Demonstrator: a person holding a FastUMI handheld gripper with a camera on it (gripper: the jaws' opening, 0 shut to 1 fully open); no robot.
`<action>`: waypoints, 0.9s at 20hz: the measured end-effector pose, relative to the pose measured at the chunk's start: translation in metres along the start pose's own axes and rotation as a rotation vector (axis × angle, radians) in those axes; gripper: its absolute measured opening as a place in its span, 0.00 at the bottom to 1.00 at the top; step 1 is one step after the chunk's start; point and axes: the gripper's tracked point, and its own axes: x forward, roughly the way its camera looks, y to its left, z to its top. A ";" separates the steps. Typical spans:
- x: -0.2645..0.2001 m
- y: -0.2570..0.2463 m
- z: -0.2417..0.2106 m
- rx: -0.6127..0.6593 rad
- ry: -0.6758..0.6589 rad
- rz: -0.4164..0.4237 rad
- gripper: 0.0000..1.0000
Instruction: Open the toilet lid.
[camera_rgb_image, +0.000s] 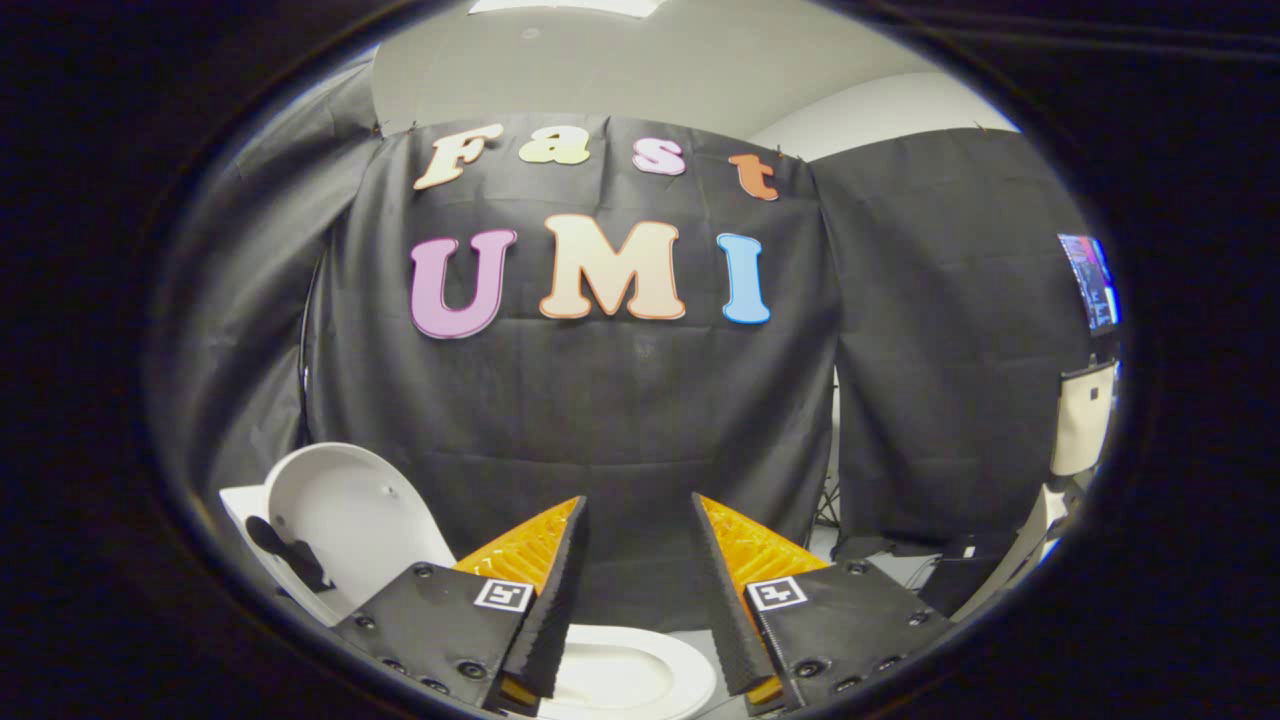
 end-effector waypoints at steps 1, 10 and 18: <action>0.003 -0.011 -0.002 -0.012 0.012 0.003 0.63; 0.033 -0.079 -0.005 -0.068 -0.018 0.116 0.63; 0.042 -0.136 -0.021 0.009 -0.047 0.121 0.63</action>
